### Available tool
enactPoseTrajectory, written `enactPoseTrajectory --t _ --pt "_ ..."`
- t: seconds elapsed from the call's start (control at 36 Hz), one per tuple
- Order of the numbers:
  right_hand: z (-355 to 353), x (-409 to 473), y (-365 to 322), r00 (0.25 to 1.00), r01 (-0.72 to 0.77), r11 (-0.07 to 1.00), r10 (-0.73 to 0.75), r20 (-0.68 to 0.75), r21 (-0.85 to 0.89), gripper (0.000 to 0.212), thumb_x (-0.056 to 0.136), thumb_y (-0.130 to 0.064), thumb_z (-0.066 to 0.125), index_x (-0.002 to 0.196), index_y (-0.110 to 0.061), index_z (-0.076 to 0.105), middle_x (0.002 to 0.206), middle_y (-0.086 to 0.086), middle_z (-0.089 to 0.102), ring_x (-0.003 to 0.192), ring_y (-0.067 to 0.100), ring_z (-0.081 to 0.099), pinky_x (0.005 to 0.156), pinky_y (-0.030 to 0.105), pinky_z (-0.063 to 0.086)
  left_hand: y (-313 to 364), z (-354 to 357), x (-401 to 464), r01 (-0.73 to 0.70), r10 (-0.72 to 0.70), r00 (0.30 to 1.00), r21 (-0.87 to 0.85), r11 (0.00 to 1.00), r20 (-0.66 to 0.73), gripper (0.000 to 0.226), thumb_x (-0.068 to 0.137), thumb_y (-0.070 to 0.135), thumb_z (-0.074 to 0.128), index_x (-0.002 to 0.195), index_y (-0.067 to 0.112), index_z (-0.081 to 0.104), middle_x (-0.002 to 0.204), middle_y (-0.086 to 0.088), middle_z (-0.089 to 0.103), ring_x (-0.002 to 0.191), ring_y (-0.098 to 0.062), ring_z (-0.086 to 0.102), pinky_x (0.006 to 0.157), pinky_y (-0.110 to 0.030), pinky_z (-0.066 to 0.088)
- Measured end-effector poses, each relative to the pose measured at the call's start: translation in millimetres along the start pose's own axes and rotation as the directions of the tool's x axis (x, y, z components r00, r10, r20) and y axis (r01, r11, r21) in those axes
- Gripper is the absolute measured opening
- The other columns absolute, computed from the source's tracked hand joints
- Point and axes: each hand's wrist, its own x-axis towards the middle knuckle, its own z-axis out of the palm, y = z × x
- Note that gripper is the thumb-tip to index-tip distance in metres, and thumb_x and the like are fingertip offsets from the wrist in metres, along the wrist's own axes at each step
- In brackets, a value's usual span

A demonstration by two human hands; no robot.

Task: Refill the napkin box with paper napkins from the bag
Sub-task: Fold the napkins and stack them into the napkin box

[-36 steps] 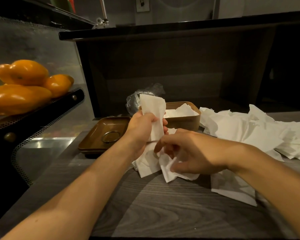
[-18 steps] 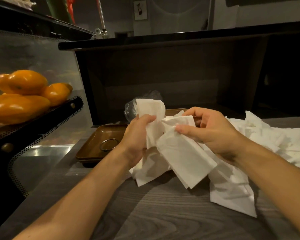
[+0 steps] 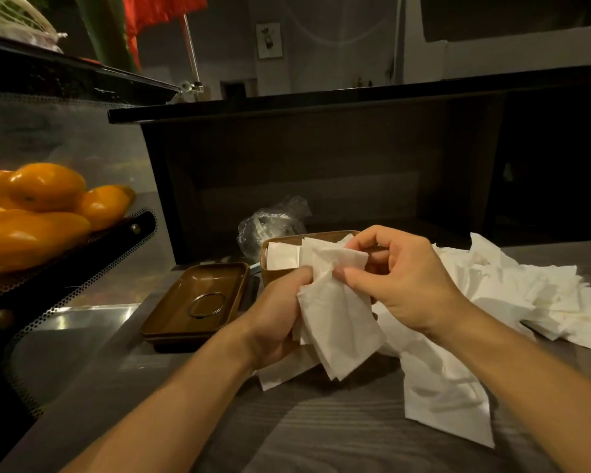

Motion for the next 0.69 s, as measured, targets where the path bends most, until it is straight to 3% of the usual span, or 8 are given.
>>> enactPoseTrajectory --t 0.11,0.22,0.31,0.44,0.53,0.61,0.69 --pt "1 0 2 1.0 0.024 0.999 -0.024 -0.004 -0.039 0.028 0.079 -0.027 0.083 0.096 -0.036 0.064 0.097 -0.02 0.069 0.086 0.007 0.071 0.068 0.02 0.061 1 1 -2 0.029 -0.03 1.0 -0.1 0.995 -0.008 0.036 0.102 0.041 0.032 0.114 0.022 0.06 0.088 -0.004 0.074 0.087 -0.021 0.068 0.087 -0.041 0.052" --pt "3 1 5 1.0 0.006 1.0 -0.006 -0.013 -0.027 0.027 0.079 -0.031 0.083 0.096 -0.037 0.063 0.097 -0.02 0.069 0.087 0.008 0.071 0.069 0.021 0.062 0 4 -1 -0.015 0.018 1.0 -0.16 0.987 0.017 0.05 0.086 0.058 0.04 0.118 0.026 0.062 0.104 -0.006 0.077 0.097 -0.025 0.072 0.093 -0.045 0.056" --pt "5 0 7 0.998 0.025 0.996 -0.029 -0.051 -0.081 0.029 0.08 -0.036 0.083 0.097 -0.04 0.06 0.097 -0.022 0.066 0.086 0.005 0.068 0.067 0.016 0.059 -2 5 -1 -0.006 0.012 0.999 -0.174 0.985 0.03 0.051 0.085 0.053 0.045 0.125 0.025 0.061 0.117 -0.01 0.073 0.106 -0.029 0.07 0.094 -0.047 0.057" --pt "8 -2 10 0.955 0.23 0.924 -0.274 -0.11 -0.307 0.049 0.079 -0.033 0.084 0.109 -0.045 0.047 0.106 -0.023 0.045 0.094 -0.001 0.055 0.071 -0.001 0.046 -2 5 2 0.043 -0.045 0.999 -0.182 0.982 -0.006 0.037 0.088 0.045 0.049 0.119 0.03 0.063 0.109 -0.007 0.076 0.103 -0.027 0.071 0.094 -0.049 0.056" --pt "8 -1 10 0.922 0.335 0.855 -0.385 -0.05 -0.396 0.035 0.078 -0.037 0.077 0.105 -0.04 0.055 0.116 -0.022 0.04 0.108 0.002 0.05 0.078 0.004 0.047 -2 3 2 0.042 -0.047 0.999 -0.201 0.979 -0.02 0.042 0.101 0.041 0.038 0.106 0.028 0.077 0.105 -0.008 0.075 0.096 -0.026 0.071 0.088 -0.045 0.056" --pt "11 -2 13 0.942 0.321 0.877 -0.335 0.026 -0.358 0.025 0.083 -0.038 0.076 0.105 -0.034 0.065 0.121 -0.021 0.041 0.114 0.002 0.047 0.088 0.014 0.048 -3 3 1 0.045 -0.049 0.999 -0.197 0.979 -0.014 0.044 0.102 0.043 0.035 0.113 0.023 0.073 0.104 -0.01 0.074 0.091 -0.024 0.07 0.081 -0.041 0.057" --pt "12 -3 11 0.968 0.252 0.913 -0.242 0.069 -0.32 0.035 0.082 -0.048 0.078 0.11 -0.044 0.056 0.123 -0.025 0.037 0.114 -0.001 0.044 0.084 0.01 0.043 -2 3 1 0.051 -0.058 0.998 -0.214 0.975 -0.023 0.044 0.102 0.044 0.034 0.125 0.02 0.063 0.107 -0.011 0.075 0.094 -0.025 0.072 0.083 -0.042 0.059"
